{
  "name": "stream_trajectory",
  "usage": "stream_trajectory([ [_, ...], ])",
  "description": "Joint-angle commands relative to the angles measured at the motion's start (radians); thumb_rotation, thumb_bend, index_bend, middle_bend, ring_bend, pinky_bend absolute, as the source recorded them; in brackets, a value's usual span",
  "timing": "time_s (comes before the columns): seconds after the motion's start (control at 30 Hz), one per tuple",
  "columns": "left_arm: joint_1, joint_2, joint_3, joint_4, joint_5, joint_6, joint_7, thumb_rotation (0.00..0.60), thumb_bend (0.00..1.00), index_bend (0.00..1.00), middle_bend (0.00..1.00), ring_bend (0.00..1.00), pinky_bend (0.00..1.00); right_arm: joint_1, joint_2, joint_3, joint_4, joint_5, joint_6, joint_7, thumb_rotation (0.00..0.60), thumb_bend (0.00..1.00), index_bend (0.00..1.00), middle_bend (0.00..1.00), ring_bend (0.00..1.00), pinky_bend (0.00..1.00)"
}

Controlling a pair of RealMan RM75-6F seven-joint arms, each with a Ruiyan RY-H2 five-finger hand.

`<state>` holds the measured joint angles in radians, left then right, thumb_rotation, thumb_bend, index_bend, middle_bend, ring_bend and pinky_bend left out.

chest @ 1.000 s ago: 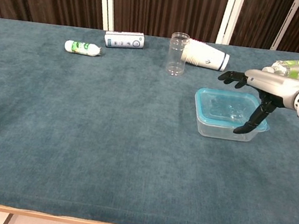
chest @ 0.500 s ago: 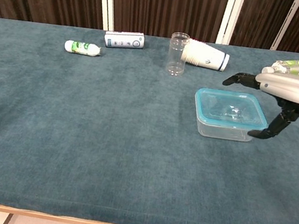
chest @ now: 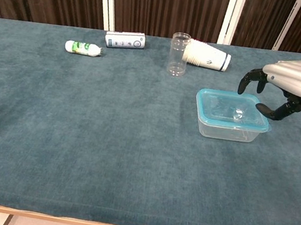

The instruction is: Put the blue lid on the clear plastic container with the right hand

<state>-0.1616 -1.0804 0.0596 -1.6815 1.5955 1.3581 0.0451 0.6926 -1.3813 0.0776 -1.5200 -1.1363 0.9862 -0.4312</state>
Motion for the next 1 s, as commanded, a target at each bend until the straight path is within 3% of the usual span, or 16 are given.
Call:
stream_trajectory([
  [0.03,0.0,0.001,0.0,0.001,0.001,0.002,-0.004,0.6,0.48,0.17,0.07,0.07,0.3,0.008,-0.017,0.012,0.019,0.019,-0.023,0.01,0.6,0.65,0.4,0.32,0.36,0.32],
  [0.4,-0.001,0.006,0.006,-0.002,0.01,-0.001,-0.011,0.6,0.48,0.17,0.07,0.08,0.3,0.021,-0.061,0.014,0.075,0.053,-0.076,0.012,0.6,0.64,0.39,0.32,0.35,0.32],
  [1.0,0.0,0.009,0.007,-0.004,0.011,0.0,-0.013,0.6,0.48,0.17,0.07,0.08,0.3,0.01,-0.074,0.007,0.106,0.017,-0.094,0.069,0.6,0.64,0.39,0.32,0.34,0.32],
])
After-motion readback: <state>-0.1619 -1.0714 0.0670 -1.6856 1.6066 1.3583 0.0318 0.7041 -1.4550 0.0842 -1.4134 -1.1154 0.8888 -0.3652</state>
